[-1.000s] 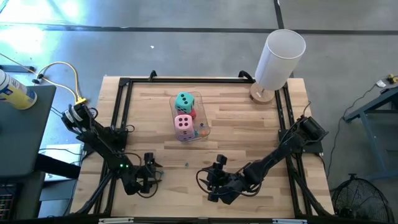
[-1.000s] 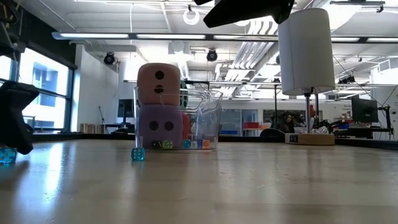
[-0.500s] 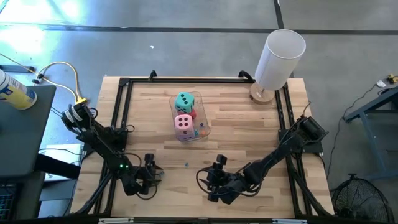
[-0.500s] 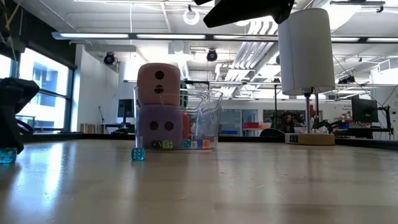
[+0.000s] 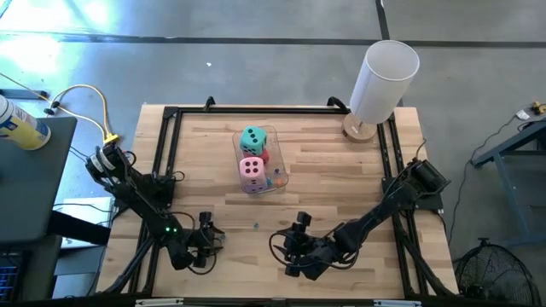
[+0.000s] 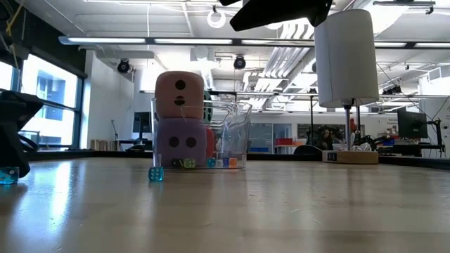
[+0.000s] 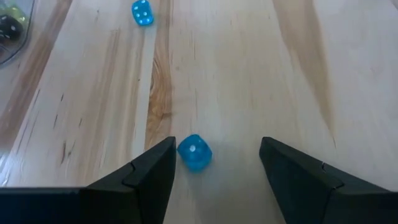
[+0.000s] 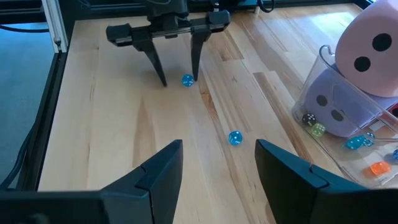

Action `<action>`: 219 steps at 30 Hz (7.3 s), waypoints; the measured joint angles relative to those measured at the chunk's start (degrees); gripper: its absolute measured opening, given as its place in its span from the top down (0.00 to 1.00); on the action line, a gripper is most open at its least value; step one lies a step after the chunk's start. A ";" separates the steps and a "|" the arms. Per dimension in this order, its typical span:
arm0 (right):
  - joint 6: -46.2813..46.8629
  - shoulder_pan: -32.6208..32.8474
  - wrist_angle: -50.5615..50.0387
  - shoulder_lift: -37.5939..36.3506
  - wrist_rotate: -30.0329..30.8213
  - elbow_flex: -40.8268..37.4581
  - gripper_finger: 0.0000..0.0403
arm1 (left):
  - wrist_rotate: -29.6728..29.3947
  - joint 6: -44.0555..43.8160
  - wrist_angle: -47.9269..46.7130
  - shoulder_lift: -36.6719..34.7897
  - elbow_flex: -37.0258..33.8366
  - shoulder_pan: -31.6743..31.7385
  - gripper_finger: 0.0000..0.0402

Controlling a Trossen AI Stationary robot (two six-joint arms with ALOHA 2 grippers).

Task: Pick & Place Dice
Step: Put the small light blue die into the transparent bin

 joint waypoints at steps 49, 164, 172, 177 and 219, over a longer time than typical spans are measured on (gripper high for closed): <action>-1.54 -0.05 3.28 0.00 -3.03 -0.02 0.52 | 3.09 9.79 -0.34 -11.39 -0.44 3.12 0.87; -9.96 -5.99 -3.58 -4.13 7.63 -0.02 0.52 | 31.29 53.98 -8.12 -24.38 19.81 66.86 0.81; -9.94 -5.99 -3.58 -4.11 7.63 -0.02 0.52 | 31.26 47.67 -8.71 -24.38 19.81 67.96 0.81; -9.91 -5.99 -3.58 -4.11 7.62 -0.02 0.52 | 31.29 44.80 -8.71 -24.40 19.81 68.00 0.74; -10.04 -5.99 -3.56 -4.11 7.48 -0.01 0.52 | 33.22 40.13 -10.19 -25.21 19.96 68.24 0.57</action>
